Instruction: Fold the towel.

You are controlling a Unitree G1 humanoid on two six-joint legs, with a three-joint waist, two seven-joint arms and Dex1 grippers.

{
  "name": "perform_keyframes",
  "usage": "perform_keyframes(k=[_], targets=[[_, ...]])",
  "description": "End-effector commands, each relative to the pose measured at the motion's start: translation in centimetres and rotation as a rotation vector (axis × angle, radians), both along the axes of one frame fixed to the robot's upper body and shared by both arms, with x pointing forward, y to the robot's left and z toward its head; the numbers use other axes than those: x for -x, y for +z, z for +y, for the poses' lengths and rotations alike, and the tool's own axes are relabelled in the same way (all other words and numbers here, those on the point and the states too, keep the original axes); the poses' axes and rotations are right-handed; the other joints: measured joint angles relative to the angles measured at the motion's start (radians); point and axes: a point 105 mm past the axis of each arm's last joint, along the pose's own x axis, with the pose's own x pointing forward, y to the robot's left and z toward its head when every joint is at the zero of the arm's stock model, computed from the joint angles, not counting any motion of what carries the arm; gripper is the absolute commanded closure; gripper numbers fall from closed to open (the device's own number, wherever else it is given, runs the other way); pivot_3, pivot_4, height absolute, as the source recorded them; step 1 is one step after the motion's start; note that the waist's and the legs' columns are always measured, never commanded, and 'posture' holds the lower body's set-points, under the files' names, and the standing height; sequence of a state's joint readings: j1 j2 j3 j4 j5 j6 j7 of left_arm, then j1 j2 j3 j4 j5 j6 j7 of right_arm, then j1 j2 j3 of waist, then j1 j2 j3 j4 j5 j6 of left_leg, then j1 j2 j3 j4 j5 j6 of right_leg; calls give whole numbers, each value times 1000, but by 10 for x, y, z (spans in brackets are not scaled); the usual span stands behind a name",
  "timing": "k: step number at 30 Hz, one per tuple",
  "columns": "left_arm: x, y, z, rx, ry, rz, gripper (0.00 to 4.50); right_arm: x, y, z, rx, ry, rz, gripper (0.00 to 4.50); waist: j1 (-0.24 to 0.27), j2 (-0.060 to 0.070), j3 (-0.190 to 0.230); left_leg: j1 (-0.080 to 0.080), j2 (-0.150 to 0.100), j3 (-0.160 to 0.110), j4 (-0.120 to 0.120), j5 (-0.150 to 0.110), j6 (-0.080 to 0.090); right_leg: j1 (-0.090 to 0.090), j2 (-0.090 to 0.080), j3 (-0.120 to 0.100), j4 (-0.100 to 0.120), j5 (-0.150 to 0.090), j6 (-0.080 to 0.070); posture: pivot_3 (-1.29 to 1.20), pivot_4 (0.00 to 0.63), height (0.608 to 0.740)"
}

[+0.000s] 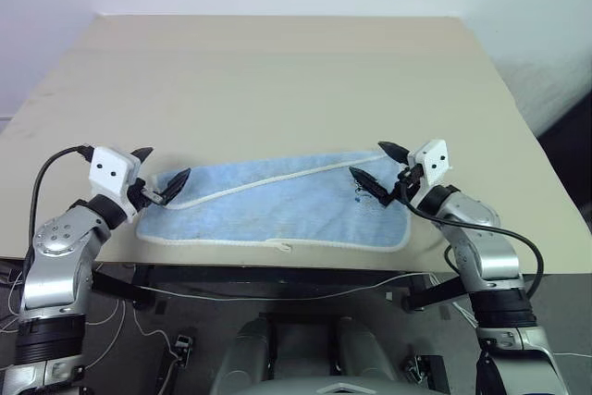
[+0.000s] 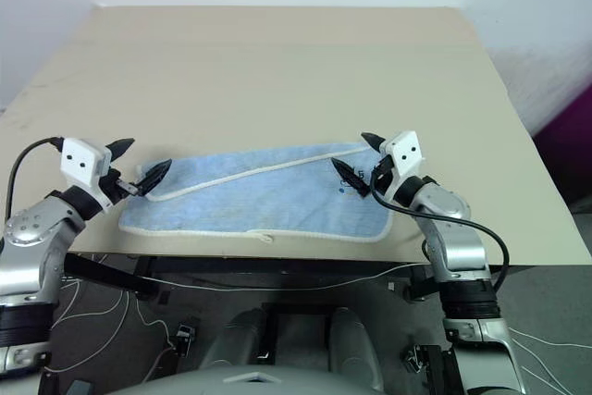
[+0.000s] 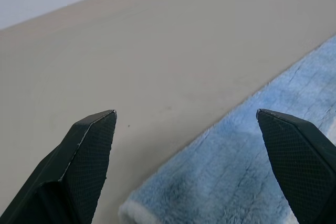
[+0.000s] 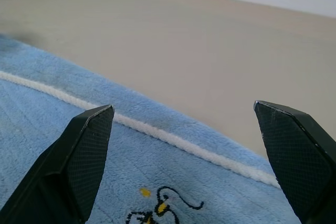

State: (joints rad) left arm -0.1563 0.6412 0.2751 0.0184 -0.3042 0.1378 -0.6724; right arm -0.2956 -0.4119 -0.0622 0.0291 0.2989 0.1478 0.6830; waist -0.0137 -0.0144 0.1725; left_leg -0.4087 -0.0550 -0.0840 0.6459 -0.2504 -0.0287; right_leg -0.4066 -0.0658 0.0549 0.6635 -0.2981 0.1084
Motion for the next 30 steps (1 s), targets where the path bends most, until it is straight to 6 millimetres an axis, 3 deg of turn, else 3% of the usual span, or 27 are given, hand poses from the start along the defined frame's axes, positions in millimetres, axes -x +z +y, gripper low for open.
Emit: perform_keyframes(k=[1, 6, 12, 17, 21, 30], targets=[[-1, 13, 5, -69, -26, -23, 27, 1, 18, 1, -14, -9, -64, 0, -1, 0, 0, 0, 0, 0, 0, 0, 0, 0, 0, 0, 0, 0, 0, 0, 150, 740], [-1, 14, 15, -232, -110, 32, 27, 1, 12, 5, -24, -20, -63, 0, -4, 0, 0, 0, 1, 0, -1, 0, 0, -1, 1, 0, 0, 0, 0, 0, 150, 740], [7, 20, 5, -467, -319, 98, 27, 5, 8, 5, -32, -31, -54, 0, -1, 1, 0, 0, 0, 0, -1, 0, 0, 0, 0, 0, 0, 0, 0, 0, 150, 740], [23, 7, 10, -687, -473, 301, 27, 2, 13, 5, -22, -27, -60, 0, -7, 2, 1, 0, 0, 1, -2, 0, 0, -1, 0, 0, -1, 0, 0, 0, 150, 740], [16, 7, 11, -868, -505, 349, 27, 0, 16, 5, -5, -8, -54, 0, -5, 3, 2, 0, 0, 1, -2, 0, 0, -1, 1, 0, 0, 0, 0, 0, 150, 740], [-1, 10, -1, -999, -515, 373, 27, -4, 20, 1, 46, 41, -34, 0, -5, 3, 2, 0, 0, 1, -1, 0, 1, 0, 3, 0, 0, 0, 0, 0, 150, 740]])
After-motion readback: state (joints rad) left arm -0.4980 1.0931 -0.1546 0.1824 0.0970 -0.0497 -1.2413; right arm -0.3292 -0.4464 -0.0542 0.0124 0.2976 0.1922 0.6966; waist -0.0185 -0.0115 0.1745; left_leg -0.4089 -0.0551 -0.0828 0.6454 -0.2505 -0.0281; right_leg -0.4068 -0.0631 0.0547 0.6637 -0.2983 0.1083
